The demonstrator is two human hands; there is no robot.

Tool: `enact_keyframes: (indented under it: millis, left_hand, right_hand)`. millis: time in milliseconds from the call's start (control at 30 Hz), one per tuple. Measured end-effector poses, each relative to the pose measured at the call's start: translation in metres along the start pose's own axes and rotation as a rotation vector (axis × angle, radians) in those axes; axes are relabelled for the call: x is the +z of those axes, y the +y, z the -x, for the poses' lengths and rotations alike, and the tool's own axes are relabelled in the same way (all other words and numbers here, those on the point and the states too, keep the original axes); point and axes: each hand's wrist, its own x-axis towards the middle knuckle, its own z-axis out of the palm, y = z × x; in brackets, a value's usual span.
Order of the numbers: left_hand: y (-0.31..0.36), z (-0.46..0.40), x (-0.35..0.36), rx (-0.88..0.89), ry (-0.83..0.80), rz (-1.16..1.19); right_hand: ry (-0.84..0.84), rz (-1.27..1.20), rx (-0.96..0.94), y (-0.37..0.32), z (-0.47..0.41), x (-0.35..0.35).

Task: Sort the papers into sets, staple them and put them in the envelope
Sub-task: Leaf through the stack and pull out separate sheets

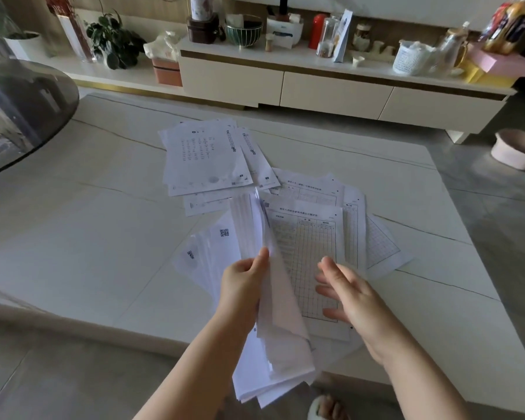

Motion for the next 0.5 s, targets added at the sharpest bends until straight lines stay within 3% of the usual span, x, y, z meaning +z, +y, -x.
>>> enact_keyframes:
  millis: [167,500]
  left_hand:
    - [-0.001,-0.001,0.004,-0.067,-0.015,0.062]
    - [0.002,-0.001,0.002,-0.069,0.021,0.055]
  right_hand:
    - [-0.039,0.009,0.015,-0.003,0.002,-0.001]
    - [0.077,0.078,0.066,0.013,-0.022,-0.025]
